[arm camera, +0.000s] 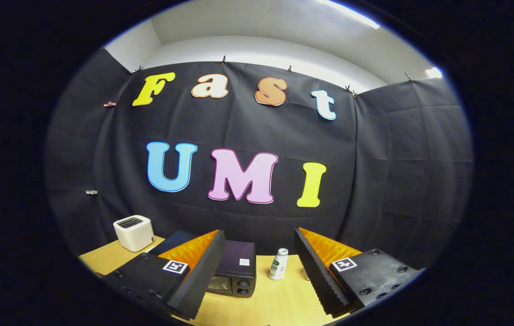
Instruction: Open the toaster oven, put the food inside, and close the toaster oven door.
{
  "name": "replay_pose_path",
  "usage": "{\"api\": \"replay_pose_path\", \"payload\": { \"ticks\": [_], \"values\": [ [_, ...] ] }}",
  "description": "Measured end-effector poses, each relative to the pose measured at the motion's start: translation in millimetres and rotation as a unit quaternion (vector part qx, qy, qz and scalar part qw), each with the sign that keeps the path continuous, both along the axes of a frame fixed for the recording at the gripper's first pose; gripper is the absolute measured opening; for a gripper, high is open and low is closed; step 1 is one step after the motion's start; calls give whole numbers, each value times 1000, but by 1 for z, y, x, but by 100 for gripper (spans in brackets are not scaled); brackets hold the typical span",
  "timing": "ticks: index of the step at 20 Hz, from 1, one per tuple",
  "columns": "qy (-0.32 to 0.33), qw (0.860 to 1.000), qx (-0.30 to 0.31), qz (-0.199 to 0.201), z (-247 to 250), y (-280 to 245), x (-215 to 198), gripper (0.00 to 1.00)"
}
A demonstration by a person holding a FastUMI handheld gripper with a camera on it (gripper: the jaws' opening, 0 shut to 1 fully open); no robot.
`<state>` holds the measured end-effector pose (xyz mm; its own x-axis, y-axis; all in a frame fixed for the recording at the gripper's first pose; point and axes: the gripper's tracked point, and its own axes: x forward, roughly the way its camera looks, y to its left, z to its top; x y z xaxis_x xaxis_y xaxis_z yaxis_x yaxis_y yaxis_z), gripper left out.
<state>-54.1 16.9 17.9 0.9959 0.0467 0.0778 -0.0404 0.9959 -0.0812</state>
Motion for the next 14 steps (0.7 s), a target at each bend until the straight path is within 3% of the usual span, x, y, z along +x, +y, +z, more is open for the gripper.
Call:
{"api": "replay_pose_path", "payload": {
  "ticks": [14],
  "values": [
    [22, 1000, 14, -3, -20, -38, 3, 99]
  ]
}}
